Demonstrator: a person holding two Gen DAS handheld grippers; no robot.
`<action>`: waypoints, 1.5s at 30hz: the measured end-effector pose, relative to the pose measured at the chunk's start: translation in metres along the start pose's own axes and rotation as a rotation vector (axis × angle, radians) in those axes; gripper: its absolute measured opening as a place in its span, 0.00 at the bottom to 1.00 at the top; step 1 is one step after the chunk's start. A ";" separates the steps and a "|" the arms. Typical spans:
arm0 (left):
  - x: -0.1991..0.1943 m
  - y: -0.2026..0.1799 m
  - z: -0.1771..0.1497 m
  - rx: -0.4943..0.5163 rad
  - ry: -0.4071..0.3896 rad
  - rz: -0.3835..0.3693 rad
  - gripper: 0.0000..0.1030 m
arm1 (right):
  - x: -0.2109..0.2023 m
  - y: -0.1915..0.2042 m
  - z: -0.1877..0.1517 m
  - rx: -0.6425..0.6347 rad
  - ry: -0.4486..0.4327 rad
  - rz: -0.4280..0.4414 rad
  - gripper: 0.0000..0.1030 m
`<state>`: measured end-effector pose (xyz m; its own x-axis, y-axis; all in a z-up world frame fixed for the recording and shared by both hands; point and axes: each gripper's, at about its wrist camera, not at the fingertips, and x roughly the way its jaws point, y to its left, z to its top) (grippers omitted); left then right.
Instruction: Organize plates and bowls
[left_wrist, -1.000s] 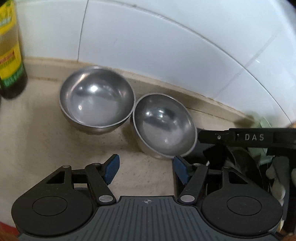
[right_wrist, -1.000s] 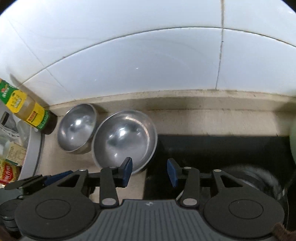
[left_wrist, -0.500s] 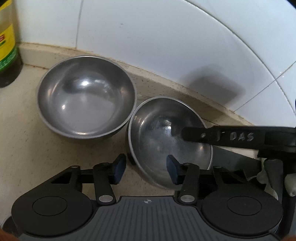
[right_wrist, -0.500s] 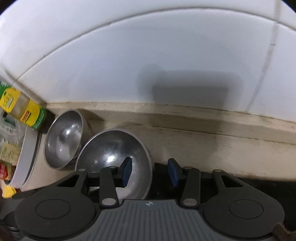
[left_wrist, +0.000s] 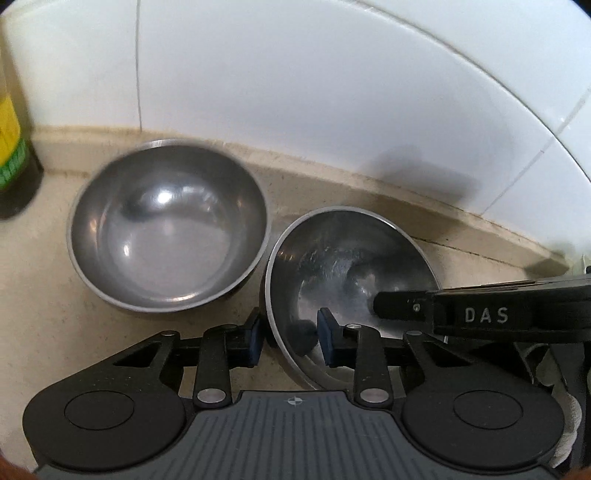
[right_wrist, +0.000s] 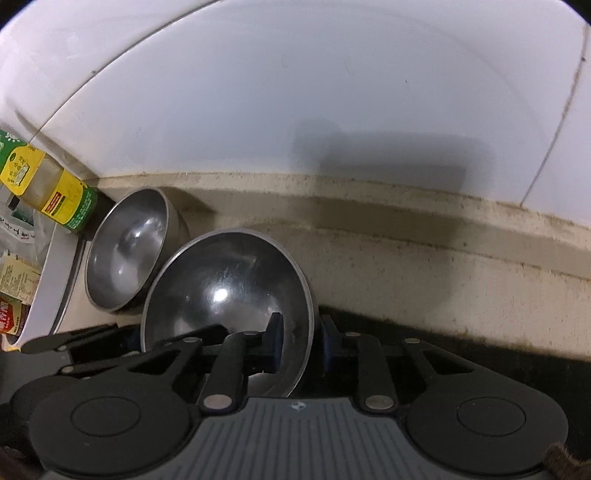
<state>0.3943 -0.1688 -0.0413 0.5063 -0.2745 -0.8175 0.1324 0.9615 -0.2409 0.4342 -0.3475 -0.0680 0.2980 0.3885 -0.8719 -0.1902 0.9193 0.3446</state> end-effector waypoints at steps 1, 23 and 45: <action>-0.004 -0.003 0.000 0.016 -0.014 0.005 0.37 | -0.002 0.000 -0.002 0.002 -0.001 0.002 0.19; -0.135 0.003 -0.013 0.106 -0.238 -0.012 0.40 | -0.115 0.077 -0.038 -0.058 -0.175 0.010 0.19; -0.214 0.066 -0.069 0.151 -0.244 -0.040 0.46 | -0.144 0.174 -0.104 -0.116 -0.171 0.038 0.19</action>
<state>0.2361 -0.0472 0.0820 0.6858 -0.3186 -0.6543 0.2730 0.9460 -0.1746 0.2606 -0.2505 0.0813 0.4413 0.4370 -0.7838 -0.3083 0.8941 0.3250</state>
